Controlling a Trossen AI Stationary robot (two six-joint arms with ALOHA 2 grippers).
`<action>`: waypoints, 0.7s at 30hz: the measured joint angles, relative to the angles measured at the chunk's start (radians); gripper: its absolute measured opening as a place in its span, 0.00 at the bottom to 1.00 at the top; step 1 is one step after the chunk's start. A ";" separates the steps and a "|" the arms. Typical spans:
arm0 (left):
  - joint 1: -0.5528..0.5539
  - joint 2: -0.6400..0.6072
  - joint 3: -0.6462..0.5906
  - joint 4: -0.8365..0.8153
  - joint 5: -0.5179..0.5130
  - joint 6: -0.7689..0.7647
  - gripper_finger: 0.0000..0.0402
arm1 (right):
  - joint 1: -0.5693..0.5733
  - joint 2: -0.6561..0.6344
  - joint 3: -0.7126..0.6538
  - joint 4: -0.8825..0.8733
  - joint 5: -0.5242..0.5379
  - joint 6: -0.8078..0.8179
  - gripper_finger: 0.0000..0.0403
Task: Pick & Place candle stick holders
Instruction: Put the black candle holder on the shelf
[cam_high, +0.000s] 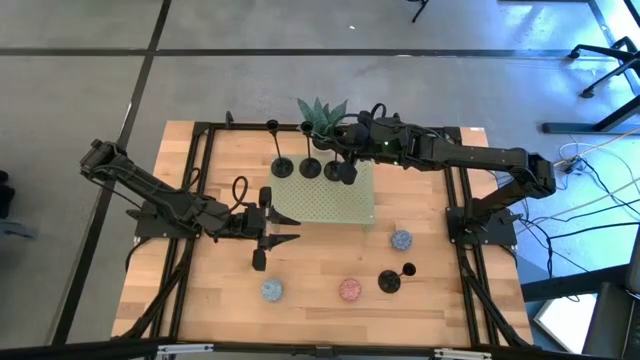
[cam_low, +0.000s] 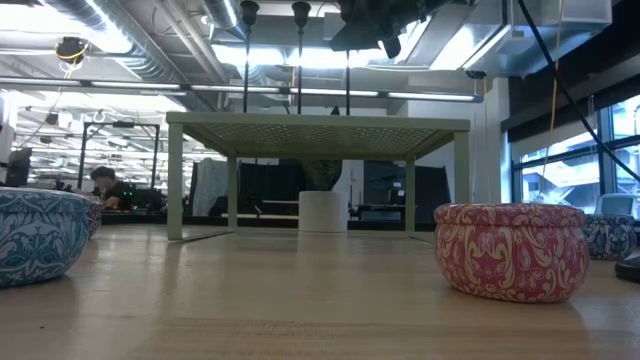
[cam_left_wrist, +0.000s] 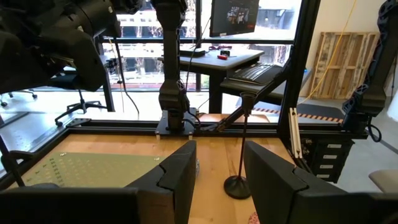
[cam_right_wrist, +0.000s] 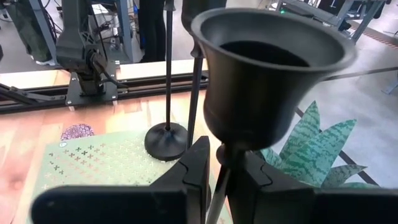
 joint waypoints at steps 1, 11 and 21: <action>0.000 0.000 0.000 0.000 0.000 0.000 0.32 | 0.000 0.000 0.000 0.000 0.000 0.000 0.11; 0.000 0.000 0.000 0.000 0.000 0.000 0.32 | 0.000 0.000 0.000 -0.011 0.024 0.000 0.11; 0.000 0.000 0.000 0.000 0.000 0.000 0.32 | 0.000 0.000 0.000 -0.013 0.011 -0.004 0.12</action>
